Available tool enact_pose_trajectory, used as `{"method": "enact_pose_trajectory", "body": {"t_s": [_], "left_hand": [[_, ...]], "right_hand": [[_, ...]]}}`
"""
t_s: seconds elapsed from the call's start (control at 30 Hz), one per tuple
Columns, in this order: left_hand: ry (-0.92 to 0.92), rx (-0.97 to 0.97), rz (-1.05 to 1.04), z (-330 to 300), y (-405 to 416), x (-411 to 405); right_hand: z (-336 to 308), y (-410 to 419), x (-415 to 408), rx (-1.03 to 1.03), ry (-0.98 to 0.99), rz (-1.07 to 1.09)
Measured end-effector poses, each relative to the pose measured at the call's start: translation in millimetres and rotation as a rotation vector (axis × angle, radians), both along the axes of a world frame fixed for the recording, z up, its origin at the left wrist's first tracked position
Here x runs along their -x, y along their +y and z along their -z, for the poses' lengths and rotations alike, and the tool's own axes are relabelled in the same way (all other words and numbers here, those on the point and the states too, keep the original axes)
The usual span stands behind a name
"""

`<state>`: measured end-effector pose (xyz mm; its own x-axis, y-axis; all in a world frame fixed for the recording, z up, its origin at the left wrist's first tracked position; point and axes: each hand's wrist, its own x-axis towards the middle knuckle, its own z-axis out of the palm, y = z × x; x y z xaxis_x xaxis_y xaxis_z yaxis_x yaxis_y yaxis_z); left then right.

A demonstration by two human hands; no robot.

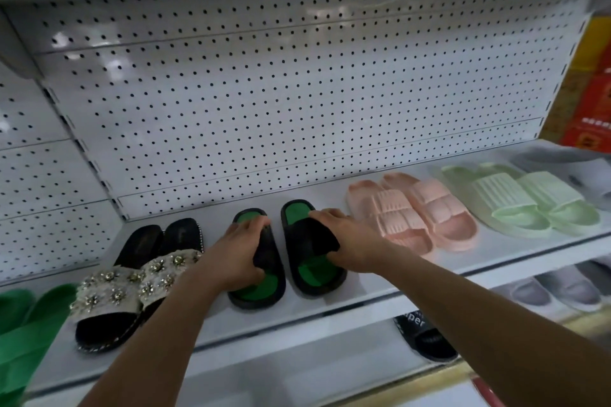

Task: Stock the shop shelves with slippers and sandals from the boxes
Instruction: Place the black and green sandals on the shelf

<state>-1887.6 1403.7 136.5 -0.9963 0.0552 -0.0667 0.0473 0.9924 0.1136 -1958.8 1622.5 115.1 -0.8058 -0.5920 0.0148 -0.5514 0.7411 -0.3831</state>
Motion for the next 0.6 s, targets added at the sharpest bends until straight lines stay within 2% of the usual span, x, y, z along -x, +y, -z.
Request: {"method": "enact_pose_trajectory", "body": {"t_s": [0.13, 0.2, 0.33, 0.4, 0.6], "left_hand": [[-0.019, 0.013, -0.015, -1, -3, -1], [0.016, -0.027, -0.022, -7, 0, -3], [0.259, -0.423, -0.019, -17, 27, -6], [0.305, -0.638, 0.032, -18, 54, -8], [0.109, -1.085, 0.117, -12, 143, -13]], "right_hand": [[2, 3, -8, 0.052, 0.0, 0.023], [1, 9, -16, 0.155, 0.034, 0.067], [-2, 40, -34, 0.36, 0.166, 0.26], [-1, 62, -43, 0.447, 0.236, 0.316], [7, 135, -70, 0.584, 0.217, 0.459]]}}
